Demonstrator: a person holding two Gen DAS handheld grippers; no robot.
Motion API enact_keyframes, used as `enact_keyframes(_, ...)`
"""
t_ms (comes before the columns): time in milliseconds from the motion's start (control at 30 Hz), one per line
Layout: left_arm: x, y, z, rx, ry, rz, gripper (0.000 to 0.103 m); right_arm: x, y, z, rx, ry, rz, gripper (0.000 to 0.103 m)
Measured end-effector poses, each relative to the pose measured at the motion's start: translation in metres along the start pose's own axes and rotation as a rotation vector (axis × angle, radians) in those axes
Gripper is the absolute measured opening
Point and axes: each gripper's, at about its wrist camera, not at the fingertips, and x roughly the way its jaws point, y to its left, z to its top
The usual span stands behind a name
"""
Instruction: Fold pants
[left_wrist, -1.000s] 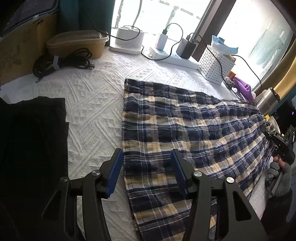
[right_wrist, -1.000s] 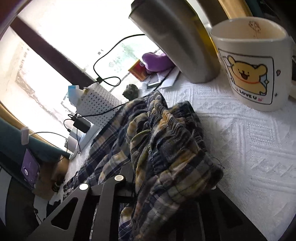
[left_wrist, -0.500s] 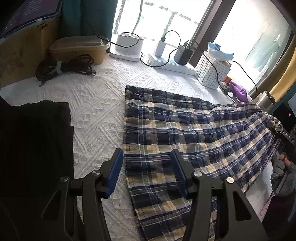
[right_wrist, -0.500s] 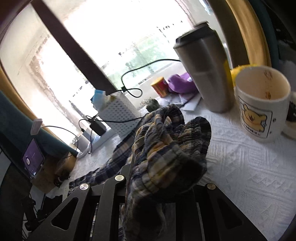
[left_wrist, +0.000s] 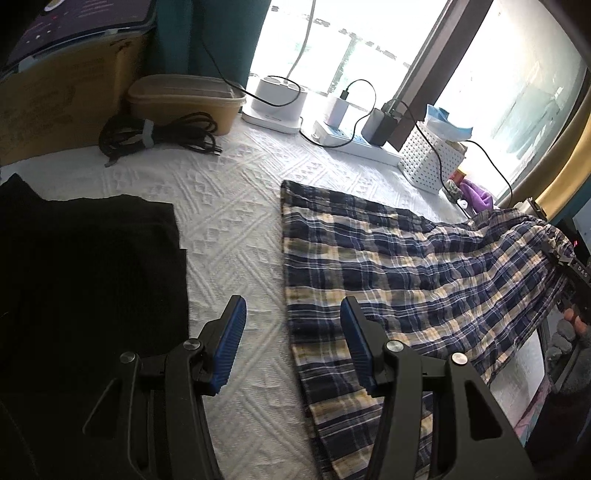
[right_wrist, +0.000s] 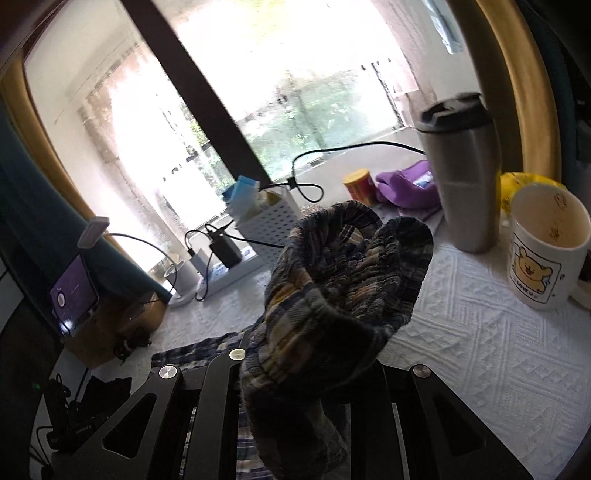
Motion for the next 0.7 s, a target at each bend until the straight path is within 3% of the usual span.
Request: enact_keyframes(700,-0.030,0.052,-0.007,-0.066,-0.065,-0.017,0.053,0.025,0.100,-0.013,-0.177,0.065,0.060,0.018)
